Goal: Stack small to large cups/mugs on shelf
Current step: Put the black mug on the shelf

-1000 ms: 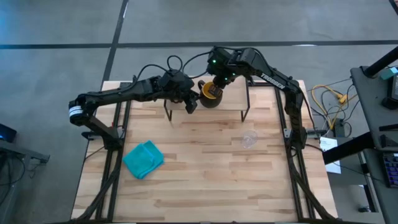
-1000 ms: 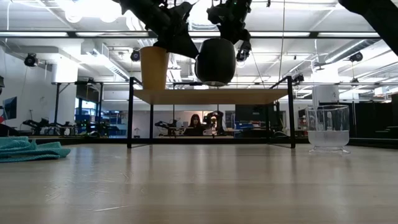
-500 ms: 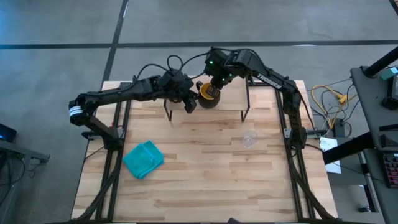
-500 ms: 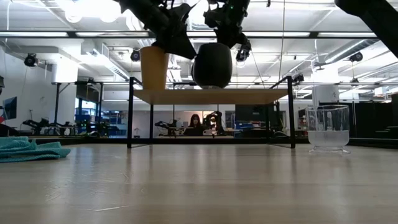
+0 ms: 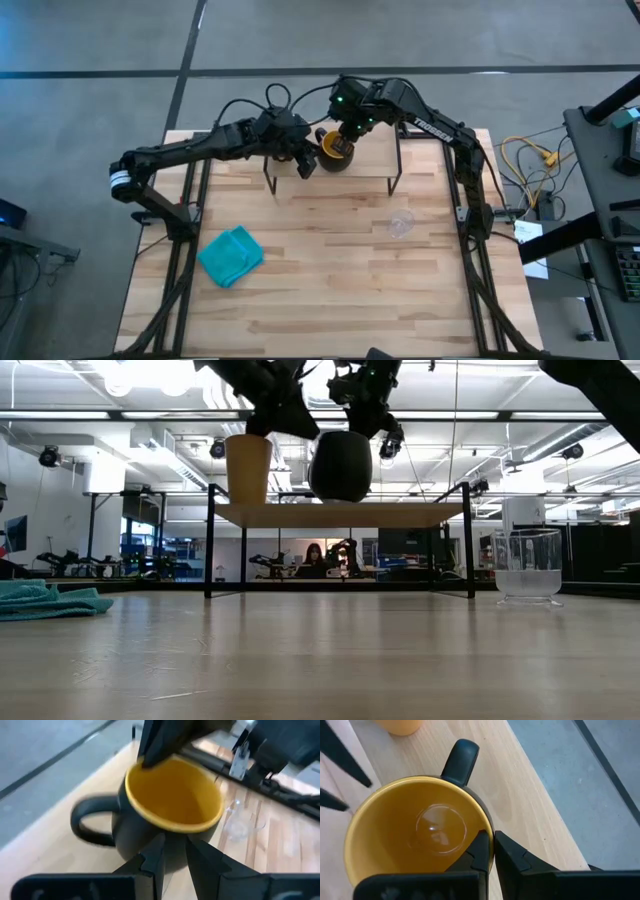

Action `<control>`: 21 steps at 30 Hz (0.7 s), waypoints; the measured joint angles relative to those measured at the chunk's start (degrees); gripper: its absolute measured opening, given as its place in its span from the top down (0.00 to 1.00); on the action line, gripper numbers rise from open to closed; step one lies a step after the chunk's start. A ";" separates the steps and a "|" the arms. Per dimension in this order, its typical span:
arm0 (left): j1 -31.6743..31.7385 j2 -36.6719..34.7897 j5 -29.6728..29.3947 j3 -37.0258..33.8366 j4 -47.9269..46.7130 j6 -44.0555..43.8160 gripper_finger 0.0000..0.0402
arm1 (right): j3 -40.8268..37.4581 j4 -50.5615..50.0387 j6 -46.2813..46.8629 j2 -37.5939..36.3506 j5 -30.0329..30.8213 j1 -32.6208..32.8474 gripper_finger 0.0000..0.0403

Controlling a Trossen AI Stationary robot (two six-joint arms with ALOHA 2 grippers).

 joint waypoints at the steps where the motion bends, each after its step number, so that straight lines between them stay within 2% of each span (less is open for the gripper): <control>1: 0.00 -0.17 0.00 0.50 0.03 0.04 0.84 | -0.04 0.00 -0.01 0.00 0.01 -0.01 0.97; 11: -0.02 -3.84 0.00 4.72 -0.27 2.76 0.84 | -0.09 0.09 -0.69 1.29 -0.04 -0.24 0.97; 21: -0.01 -7.82 0.00 5.51 -0.03 3.13 0.84 | -0.09 0.05 -0.59 1.29 -0.23 -0.55 0.95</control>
